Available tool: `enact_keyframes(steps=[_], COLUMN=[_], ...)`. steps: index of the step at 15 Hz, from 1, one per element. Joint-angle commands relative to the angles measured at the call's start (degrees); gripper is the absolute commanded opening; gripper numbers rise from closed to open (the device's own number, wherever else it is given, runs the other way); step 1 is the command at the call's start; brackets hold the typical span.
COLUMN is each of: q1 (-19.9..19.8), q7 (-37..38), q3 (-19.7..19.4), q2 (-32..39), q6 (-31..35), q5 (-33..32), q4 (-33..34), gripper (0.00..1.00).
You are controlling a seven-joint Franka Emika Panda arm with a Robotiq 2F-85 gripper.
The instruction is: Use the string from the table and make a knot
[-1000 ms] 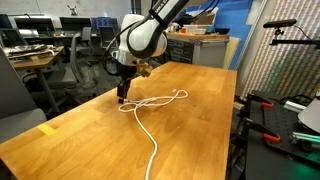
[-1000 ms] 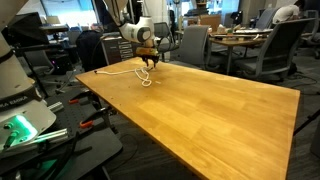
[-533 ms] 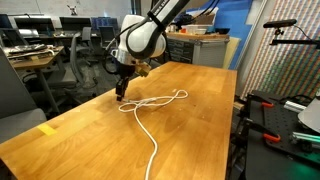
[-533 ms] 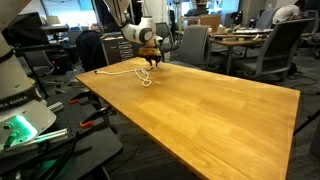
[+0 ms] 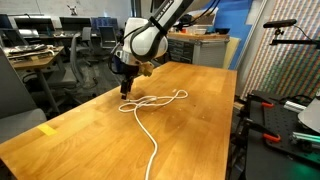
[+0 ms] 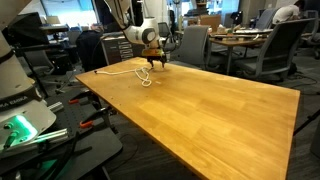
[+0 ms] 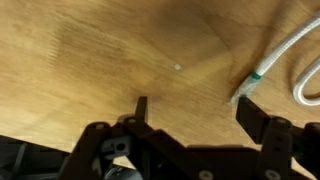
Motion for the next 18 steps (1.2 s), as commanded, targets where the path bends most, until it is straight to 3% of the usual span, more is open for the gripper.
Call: enact_keyframes(steps=[1,12,14,15,18], q1=[1.41,3.25,3.51,3.63,4.14], q7=[1.94,3.50,3.94,4.25,5.22], q3=[-1.53,-1.92,-2.49,-2.83,-3.70], q2=[-0.76,-2.70,-2.71,-2.68,-3.48], q6=[1.34,2.82,2.97,3.17,3.71], q5=[-1.31,-2.13,-2.38,-2.43,-2.78], q4=[-0.95,-3.27,-3.74,-3.97,-5.09], gripper=[0.74,0.74,0.67,0.52,0.29])
